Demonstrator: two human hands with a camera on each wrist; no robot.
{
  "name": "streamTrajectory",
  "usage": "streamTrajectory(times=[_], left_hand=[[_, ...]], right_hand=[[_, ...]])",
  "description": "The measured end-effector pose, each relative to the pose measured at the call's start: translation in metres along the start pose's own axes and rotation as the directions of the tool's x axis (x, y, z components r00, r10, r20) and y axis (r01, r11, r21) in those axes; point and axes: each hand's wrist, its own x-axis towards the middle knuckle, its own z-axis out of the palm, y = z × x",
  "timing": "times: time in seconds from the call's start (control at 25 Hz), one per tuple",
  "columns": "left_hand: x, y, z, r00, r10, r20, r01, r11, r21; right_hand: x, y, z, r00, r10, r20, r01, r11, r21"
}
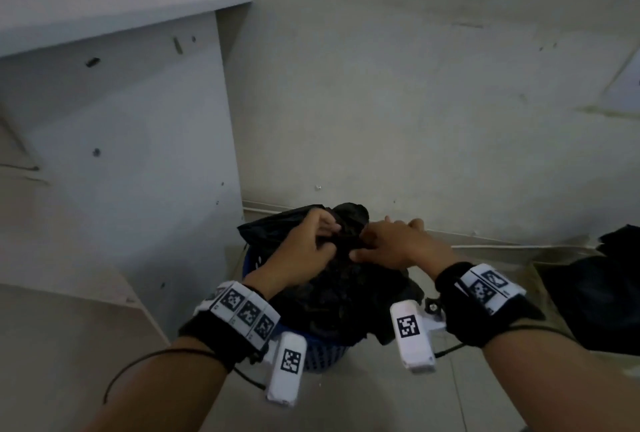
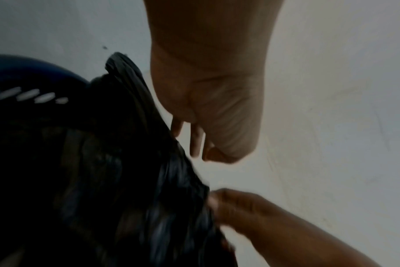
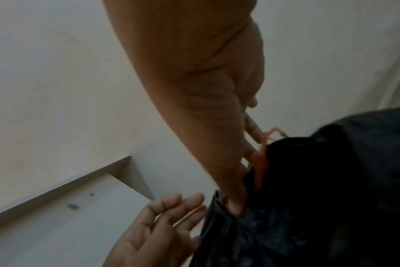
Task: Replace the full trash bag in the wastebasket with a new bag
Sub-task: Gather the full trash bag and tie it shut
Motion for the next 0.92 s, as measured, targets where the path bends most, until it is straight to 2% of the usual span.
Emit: streamTrajectory(times=[0.04,0.08,0.12,0.16,0.2,0.24,0.28,0.32,0.36,0.44,0.56,0.64,0.72,0.76,0.8,0.84,0.92], left_hand=[[0.005,-0.006,-0.014,0.985,-0.047,-0.165,0.067,0.990,0.121],[0.010,-0.014,-0.030,0.950,-0.087,-0.301,0.184,0.933,0.309],[0.013,-0.022,-0.043,0.913,-0.149,-0.381,0.331,0.817,0.473],[0.017,-0.031,-0.056,0.875,-0.269,-0.403,0.467,0.688,0.556],[0.018,-0.041,-0.064,0.813,-0.428,-0.394,0.581,0.572,0.579],[0.020,-0.052,-0.072,0.754,-0.550,-0.360,0.646,0.519,0.560],[0.020,-0.058,-0.075,0.725,-0.617,-0.307,0.672,0.535,0.512],[0.022,-0.065,-0.079,0.731,-0.617,-0.293,0.679,0.612,0.405],[0.020,-0.063,-0.078,0.761,-0.575,-0.300,0.645,0.717,0.264],[0.014,-0.051,-0.071,0.808,-0.516,-0.285,0.562,0.820,0.107],[0.003,-0.033,-0.058,0.887,-0.428,-0.170,0.437,0.899,0.017],[-0.006,-0.020,-0.056,0.925,-0.361,-0.119,0.345,0.929,-0.138],[-0.010,-0.013,-0.058,0.950,-0.292,-0.116,0.263,0.941,-0.214],[-0.011,-0.012,-0.061,0.961,-0.220,-0.171,0.195,0.969,-0.151],[-0.012,-0.011,-0.064,0.951,-0.141,-0.275,0.132,0.990,-0.053],[-0.013,-0.012,-0.068,0.908,-0.062,-0.414,0.092,0.994,0.051],[-0.015,-0.011,-0.076,0.771,0.023,-0.637,0.082,0.988,0.134]], right_hand=[[0.003,0.002,0.007,0.999,-0.029,0.034,0.028,0.999,0.015],[0.004,0.005,0.011,0.998,-0.042,0.040,0.040,0.998,0.043],[0.005,0.007,0.014,0.999,-0.047,0.019,0.045,0.995,0.089],[0.007,0.008,0.014,0.999,-0.052,-0.012,0.053,0.990,0.133],[0.008,0.008,0.013,0.998,-0.054,-0.037,0.059,0.986,0.153],[0.010,0.006,0.013,0.996,-0.057,-0.066,0.067,0.984,0.162],[0.012,0.004,0.013,0.993,-0.052,-0.107,0.070,0.981,0.178],[0.015,0.002,0.012,0.986,-0.034,-0.161,0.070,0.973,0.220],[0.018,-0.001,0.011,0.978,-0.003,-0.210,0.065,0.955,0.289],[0.027,-0.006,0.011,0.966,0.062,-0.252,0.059,0.894,0.443],[0.042,-0.016,0.013,0.973,0.061,-0.222,0.062,0.858,0.509],[0.052,-0.024,0.017,0.977,0.042,-0.211,0.076,0.849,0.523],[0.061,-0.028,0.019,0.971,0.027,-0.237,0.115,0.819,0.562],[0.064,-0.028,0.017,0.955,0.027,-0.294,0.155,0.800,0.579],[0.065,-0.026,0.014,0.925,0.052,-0.378,0.198,0.781,0.593],[0.064,-0.023,0.008,0.881,0.110,-0.460,0.234,0.743,0.627],[0.061,-0.009,0.001,0.793,0.221,-0.568,0.330,0.627,0.705]])
